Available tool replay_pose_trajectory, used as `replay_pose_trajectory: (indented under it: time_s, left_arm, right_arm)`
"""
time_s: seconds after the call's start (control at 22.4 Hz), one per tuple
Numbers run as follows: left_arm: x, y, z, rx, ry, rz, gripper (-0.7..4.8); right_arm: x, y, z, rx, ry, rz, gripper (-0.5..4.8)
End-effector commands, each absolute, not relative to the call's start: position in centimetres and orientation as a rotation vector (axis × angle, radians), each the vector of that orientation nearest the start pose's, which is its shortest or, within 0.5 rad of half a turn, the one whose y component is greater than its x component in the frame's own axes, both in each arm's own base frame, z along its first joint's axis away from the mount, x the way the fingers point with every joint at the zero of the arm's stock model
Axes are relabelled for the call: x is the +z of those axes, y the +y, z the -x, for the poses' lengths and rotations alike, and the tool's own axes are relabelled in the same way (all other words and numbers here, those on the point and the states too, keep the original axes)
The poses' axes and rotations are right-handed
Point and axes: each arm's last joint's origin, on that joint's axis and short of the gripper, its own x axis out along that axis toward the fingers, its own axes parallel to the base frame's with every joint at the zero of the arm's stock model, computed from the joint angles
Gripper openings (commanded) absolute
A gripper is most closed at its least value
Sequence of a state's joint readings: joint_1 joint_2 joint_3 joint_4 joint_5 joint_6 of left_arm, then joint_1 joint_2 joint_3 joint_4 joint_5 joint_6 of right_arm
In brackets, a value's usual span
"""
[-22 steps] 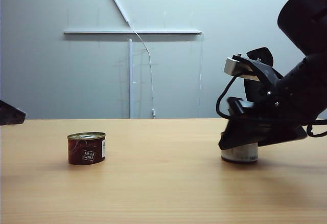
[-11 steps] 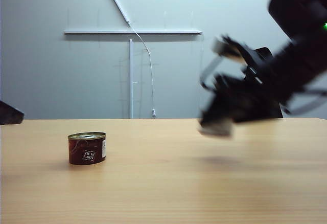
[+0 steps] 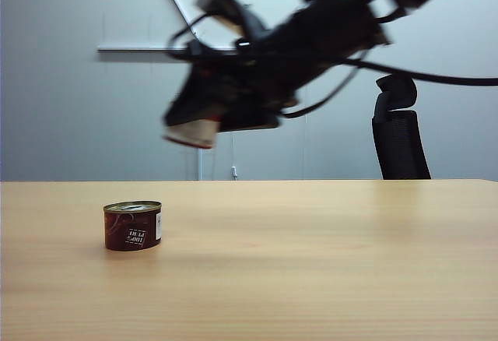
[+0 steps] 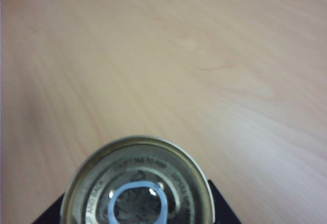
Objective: Stack a can of tomatoes on the right onto the can of tomatoes on the left.
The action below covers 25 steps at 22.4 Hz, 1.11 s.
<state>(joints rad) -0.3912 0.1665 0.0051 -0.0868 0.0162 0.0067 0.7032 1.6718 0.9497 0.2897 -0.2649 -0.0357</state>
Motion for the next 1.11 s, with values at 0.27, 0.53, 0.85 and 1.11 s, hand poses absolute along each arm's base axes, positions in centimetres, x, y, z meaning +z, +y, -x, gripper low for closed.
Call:
replay_pose_trajectory:
  time_s: [0.27,0.53,0.85,1.11]
  left_arm:
    - [14.8,-4.0,-9.6,-0.415,0.201,-0.045,-0.04]
    - [14.8,-4.0,-9.6,-0.415,0.201,-0.045,-0.04]
    - [14.8,-4.0,-9.6,-0.415,0.201,-0.045,-0.04]
    - [14.8,-4.0,-9.6,-0.415,0.201,-0.045,-0.04]
  right_arm:
    - [19.8,29.3,-27.8,1.066,0.494,0.274,1.03]
    - [19.6,29.9,-27.2,1.035,0.505,0.305,1.03]
    - [18.7,29.9,-27.3,1.014,0.519,0.346,1.03]
    - [18.5,30.0,-27.3,1.015,0.519,0.347,1.18]
